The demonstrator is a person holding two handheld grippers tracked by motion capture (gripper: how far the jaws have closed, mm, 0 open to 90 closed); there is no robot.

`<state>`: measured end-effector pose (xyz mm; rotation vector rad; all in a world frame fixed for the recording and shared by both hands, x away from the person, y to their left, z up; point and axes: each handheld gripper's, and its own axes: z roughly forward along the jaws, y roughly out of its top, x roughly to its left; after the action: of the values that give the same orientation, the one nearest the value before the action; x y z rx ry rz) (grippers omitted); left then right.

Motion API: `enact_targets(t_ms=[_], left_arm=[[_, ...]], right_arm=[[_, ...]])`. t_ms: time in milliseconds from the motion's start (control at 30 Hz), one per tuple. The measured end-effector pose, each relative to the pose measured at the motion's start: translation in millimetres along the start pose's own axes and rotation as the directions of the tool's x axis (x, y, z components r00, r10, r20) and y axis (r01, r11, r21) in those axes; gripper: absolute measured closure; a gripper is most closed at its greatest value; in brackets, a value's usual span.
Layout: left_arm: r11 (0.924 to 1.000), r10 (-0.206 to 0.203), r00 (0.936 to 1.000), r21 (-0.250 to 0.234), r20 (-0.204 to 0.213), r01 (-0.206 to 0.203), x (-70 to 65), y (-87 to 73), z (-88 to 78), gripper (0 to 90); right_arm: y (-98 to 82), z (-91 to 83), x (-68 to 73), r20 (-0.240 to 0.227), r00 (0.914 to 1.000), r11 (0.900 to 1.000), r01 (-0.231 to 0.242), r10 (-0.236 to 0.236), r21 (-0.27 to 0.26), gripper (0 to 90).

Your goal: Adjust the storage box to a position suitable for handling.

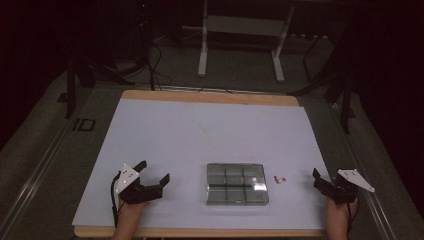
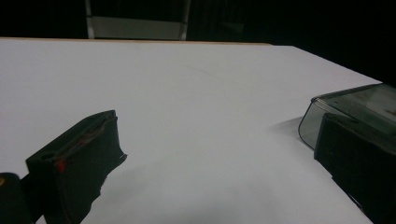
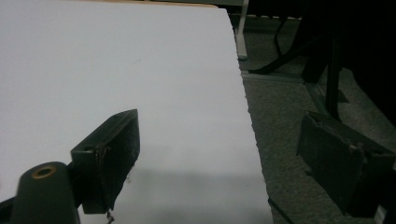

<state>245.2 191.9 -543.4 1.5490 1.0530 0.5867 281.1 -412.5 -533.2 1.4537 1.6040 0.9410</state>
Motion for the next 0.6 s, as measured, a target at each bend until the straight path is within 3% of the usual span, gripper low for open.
enact_targets(t_ms=[233, 533, 600], left_arm=[[1.0, -0.009, 1.0, 0.002, -0.003, 0.009, 0.3, 0.1, 0.5, 0.9], [0.9999, 0.0, 0.9998, -0.014, -0.021, 0.0, -1.2, -0.6, -1.4, 0.9], [0.9998, 0.013, 0.9996, -0.013, -0.023, -0.013, -2.6, -0.5, -1.1, 0.9]], right_arm=[[0.2, 0.8, 4.6, 0.036, 0.9987, 0.999, 0.036, -0.036, 0.01, 17.8], [0.2, 0.0, 0.4, 0.016, 0.9999, 1.0, -0.002, 0.002, 0.002, 14.2], [1.3, 1.3, -2.7, -0.002, 0.9996, 0.999, -0.028, 0.028, 0.019, 14.0]])
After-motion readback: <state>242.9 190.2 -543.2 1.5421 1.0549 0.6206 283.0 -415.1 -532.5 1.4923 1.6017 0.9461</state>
